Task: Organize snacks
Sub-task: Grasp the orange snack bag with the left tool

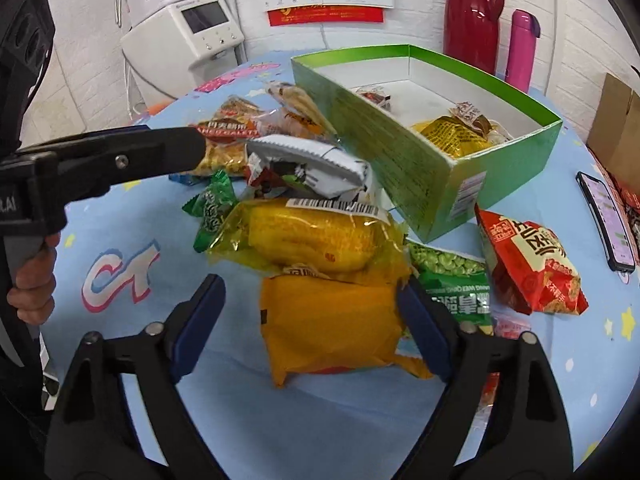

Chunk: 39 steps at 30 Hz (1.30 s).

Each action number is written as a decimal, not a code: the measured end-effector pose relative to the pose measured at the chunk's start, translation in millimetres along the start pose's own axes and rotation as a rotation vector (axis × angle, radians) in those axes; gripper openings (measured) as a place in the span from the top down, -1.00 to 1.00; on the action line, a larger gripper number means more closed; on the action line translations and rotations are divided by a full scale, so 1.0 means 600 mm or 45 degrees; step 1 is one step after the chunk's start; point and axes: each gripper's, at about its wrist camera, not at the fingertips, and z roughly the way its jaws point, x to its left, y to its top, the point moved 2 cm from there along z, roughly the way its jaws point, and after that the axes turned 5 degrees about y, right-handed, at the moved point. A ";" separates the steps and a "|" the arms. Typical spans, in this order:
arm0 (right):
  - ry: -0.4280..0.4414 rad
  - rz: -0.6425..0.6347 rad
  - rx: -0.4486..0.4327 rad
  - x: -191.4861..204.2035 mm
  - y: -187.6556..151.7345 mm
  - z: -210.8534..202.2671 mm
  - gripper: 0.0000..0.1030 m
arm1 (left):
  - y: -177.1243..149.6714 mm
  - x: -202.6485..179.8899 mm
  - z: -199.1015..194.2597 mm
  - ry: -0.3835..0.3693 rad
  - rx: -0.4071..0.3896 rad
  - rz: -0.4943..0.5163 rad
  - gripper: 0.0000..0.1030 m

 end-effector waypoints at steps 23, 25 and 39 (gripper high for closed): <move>0.112 0.088 0.040 -0.043 -0.074 -0.048 -0.23 | -0.100 -0.070 0.047 -0.406 0.332 0.068 -0.30; 0.132 0.071 0.038 -0.042 -0.070 -0.043 -0.23 | -0.098 -0.073 0.050 -0.415 0.332 0.071 -0.30; 0.138 0.033 0.015 -0.023 -0.058 -0.032 0.55 | -0.086 -0.109 0.050 -0.545 0.233 0.086 0.72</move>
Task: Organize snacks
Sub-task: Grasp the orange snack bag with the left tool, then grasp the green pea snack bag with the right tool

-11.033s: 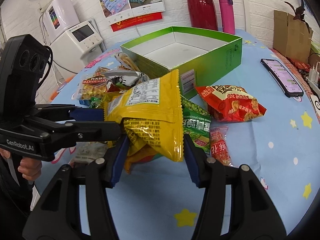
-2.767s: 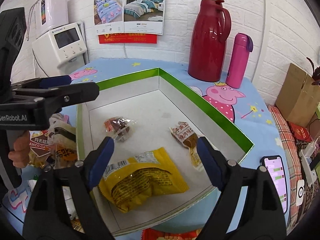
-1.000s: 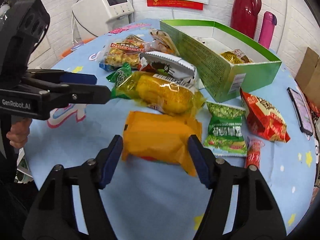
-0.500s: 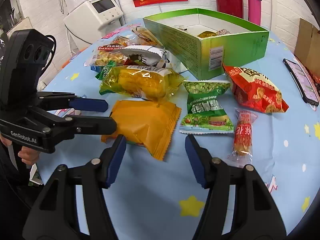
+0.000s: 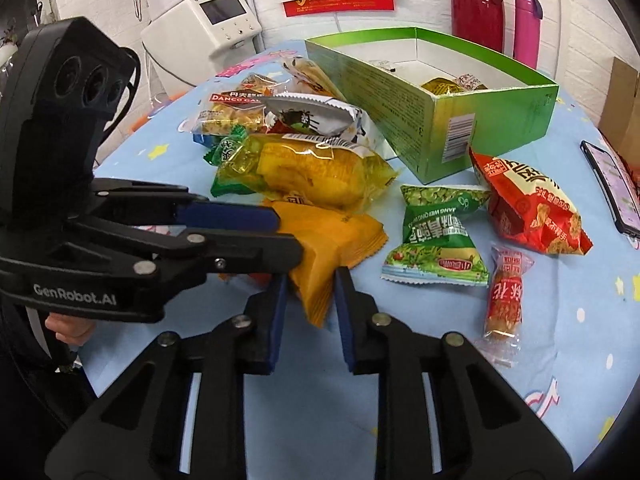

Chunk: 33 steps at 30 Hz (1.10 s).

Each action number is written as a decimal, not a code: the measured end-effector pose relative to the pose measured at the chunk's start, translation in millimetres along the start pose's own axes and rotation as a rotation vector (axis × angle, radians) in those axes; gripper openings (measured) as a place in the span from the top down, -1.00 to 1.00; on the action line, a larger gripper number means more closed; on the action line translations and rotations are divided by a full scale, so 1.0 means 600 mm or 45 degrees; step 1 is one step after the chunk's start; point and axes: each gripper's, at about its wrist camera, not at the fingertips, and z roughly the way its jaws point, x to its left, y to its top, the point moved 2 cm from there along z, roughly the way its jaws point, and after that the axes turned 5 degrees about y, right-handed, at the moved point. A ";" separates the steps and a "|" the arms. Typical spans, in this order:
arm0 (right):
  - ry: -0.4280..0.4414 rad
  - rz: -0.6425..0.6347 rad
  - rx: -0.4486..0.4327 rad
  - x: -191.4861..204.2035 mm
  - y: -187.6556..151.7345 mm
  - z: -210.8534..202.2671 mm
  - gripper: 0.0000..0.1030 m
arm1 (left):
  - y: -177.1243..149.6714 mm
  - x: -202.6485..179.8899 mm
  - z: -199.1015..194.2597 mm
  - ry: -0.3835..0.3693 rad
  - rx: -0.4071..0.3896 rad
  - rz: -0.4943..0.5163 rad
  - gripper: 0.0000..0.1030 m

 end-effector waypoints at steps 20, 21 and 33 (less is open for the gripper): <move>0.005 0.111 0.005 -0.029 -0.046 -0.039 0.78 | -0.024 0.002 -0.006 0.035 0.083 0.017 -0.17; 0.004 0.109 0.003 -0.029 -0.046 -0.039 0.78 | -0.022 -0.007 0.000 0.052 0.068 0.041 -0.21; 0.016 0.190 -0.049 -0.058 -0.044 -0.057 0.77 | -0.012 -0.028 0.018 0.143 0.031 0.196 -0.21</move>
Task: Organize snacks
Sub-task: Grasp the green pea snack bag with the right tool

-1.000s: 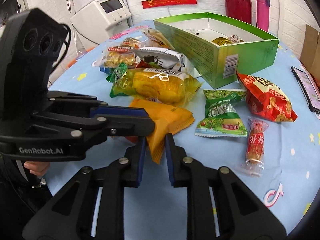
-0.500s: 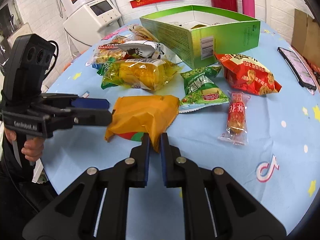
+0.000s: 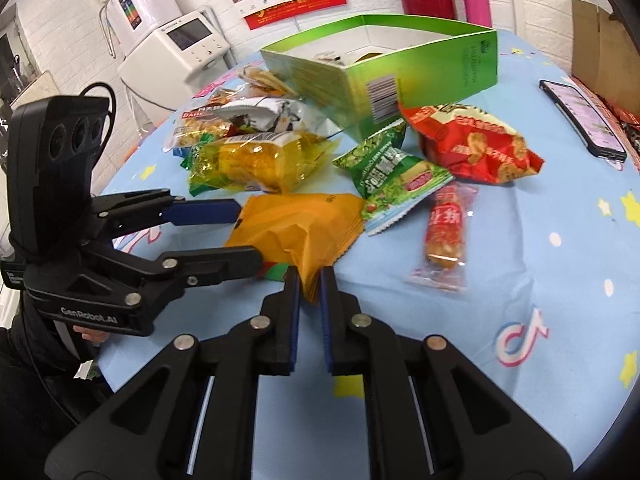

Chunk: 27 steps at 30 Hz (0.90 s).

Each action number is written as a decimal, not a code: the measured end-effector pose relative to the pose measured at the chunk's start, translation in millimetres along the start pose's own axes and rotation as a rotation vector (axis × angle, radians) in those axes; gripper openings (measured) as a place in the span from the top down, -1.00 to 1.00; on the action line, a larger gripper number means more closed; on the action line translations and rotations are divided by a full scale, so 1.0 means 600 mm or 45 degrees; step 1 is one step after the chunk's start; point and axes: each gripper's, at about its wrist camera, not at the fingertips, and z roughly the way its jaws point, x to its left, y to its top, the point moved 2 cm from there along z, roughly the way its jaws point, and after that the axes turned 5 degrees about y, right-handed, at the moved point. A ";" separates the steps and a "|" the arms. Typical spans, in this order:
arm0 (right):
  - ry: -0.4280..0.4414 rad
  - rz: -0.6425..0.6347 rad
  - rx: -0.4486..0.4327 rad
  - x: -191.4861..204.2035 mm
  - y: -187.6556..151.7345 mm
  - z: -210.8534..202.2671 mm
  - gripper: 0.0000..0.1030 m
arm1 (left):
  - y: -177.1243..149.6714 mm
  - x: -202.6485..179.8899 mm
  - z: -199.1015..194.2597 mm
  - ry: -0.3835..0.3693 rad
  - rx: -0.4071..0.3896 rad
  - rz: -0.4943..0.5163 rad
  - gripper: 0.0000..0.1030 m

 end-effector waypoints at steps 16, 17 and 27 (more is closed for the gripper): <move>-0.279 -0.215 -0.026 -0.047 0.107 0.054 -0.01 | 0.044 -0.043 0.029 -0.020 0.035 0.220 -0.52; -0.270 -0.188 0.002 -0.054 0.106 0.060 -0.01 | 0.046 -0.044 0.031 -0.029 0.041 0.233 -0.54; -0.201 -0.060 -0.077 -0.052 0.065 -0.006 0.34 | 0.029 -0.071 0.041 0.074 0.091 0.390 -0.48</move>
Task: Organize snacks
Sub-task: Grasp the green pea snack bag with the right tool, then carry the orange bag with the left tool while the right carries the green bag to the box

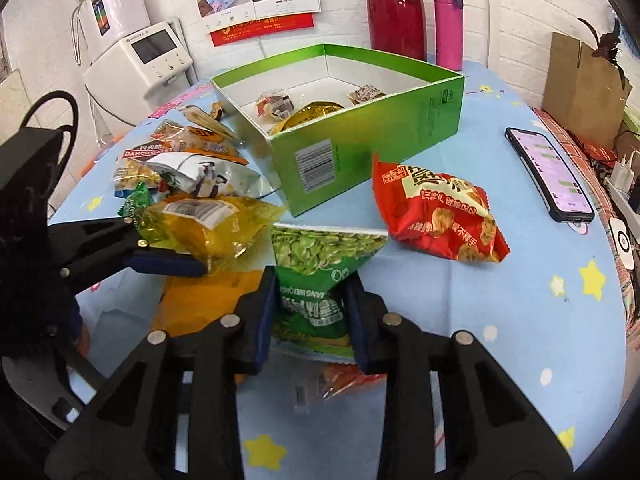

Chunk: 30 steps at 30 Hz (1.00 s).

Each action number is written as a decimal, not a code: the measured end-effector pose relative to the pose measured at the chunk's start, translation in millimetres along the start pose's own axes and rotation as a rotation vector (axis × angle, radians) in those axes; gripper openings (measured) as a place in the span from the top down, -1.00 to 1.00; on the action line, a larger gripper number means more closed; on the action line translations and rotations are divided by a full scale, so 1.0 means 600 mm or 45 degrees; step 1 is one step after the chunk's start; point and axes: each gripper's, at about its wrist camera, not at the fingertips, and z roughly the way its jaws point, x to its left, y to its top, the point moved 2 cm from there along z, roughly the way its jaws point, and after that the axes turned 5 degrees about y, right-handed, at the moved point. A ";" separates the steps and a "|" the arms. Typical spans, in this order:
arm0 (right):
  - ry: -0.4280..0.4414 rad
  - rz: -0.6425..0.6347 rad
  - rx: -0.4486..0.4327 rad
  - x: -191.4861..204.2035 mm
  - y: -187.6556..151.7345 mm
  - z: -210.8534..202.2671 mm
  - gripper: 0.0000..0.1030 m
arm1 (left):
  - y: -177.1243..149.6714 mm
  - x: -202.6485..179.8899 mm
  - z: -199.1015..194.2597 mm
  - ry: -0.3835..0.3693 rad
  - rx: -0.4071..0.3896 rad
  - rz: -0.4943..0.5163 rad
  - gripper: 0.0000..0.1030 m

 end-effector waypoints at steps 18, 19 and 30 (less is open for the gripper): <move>0.023 -0.077 -0.206 0.066 0.051 -0.092 0.34 | -0.002 0.075 -0.154 -0.227 -0.197 -0.355 0.17; 0.018 -0.082 -0.215 0.068 0.059 -0.091 0.34 | 0.006 0.082 -0.163 -0.227 -0.221 -0.365 0.17; 0.000 -0.061 -0.252 0.049 0.122 -0.057 0.34 | 0.101 0.189 -0.163 -0.251 -0.294 -0.515 0.18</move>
